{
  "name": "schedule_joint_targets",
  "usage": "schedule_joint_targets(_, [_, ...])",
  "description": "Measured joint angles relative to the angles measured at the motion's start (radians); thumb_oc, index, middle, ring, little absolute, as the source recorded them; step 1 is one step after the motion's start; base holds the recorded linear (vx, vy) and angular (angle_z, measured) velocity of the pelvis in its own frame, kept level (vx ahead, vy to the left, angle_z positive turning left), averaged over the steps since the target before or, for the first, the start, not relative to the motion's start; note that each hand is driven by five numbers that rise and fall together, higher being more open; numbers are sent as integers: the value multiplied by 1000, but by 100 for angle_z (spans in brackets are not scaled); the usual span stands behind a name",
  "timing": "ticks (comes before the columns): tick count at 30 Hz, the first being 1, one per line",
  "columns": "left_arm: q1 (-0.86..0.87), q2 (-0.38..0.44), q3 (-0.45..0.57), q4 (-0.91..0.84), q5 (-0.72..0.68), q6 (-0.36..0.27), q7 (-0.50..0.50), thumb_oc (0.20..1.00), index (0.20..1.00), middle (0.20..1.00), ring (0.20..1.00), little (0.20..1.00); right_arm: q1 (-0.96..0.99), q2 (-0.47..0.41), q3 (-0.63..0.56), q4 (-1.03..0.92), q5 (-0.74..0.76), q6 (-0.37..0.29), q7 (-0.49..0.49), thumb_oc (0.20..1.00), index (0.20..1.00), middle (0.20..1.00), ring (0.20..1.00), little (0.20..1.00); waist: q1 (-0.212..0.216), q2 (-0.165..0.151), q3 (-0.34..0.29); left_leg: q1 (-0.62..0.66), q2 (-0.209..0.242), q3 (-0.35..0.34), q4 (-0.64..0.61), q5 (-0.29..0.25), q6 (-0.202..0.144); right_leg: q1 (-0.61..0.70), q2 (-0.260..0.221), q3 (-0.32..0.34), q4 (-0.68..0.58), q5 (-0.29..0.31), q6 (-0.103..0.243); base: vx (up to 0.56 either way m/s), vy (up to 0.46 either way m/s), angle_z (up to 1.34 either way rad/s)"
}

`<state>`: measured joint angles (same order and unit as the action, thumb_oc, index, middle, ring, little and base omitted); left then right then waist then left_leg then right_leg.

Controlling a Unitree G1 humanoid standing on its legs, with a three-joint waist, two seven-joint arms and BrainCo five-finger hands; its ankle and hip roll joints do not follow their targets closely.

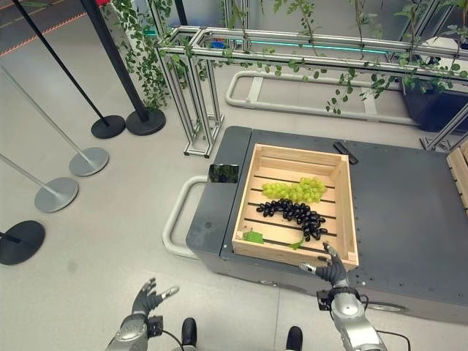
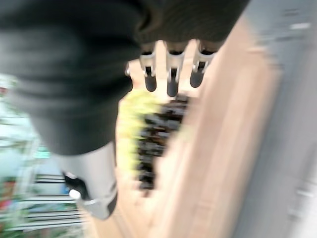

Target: Pick up the fruits from the basket on one side to the basket on the other side

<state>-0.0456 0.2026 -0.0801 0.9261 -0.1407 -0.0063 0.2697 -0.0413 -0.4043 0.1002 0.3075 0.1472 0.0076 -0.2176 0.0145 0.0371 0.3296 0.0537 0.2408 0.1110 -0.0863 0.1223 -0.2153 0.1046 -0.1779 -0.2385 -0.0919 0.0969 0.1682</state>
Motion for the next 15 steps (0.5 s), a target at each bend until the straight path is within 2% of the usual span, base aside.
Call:
schedule_joint_targets(5, [35, -14, 70, 161, 11, 33, 30, 1000, 1000, 1000, 1000, 1000, -9, -13, -41, -167, 14, -9, 3, 1000, 1000, 1000, 1000, 1000, 3, -36, -33, 2, -1, 3, 0, 0, 0, 0, -1, -1, 0, -3, 1, 13, 3, 0])
schedule_joint_targets(12, [59, -25, 111, 189, 11, 44, 29, 1000, 1000, 1000, 1000, 1000, 60, -87, -133, -336, 49, -23, 41, 1000, 1000, 1000, 1000, 1000, 2, -57, -60, 2, 0, 12, 0, 0, -1, -3, -1, 3, 0, -3, 1, 2, -1, -1])
schedule_joint_targets(15, [63, -25, 111, 197, 11, 47, 29, 1000, 1000, 1000, 1000, 1000, 69, -102, -149, -347, 70, -25, 46, 1000, 1000, 1000, 1000, 1000, 0, -62, -74, 2, 1, 17, 0, -1, -1, -6, -1, 7, 0, -3, 1, 10, -1, -5])
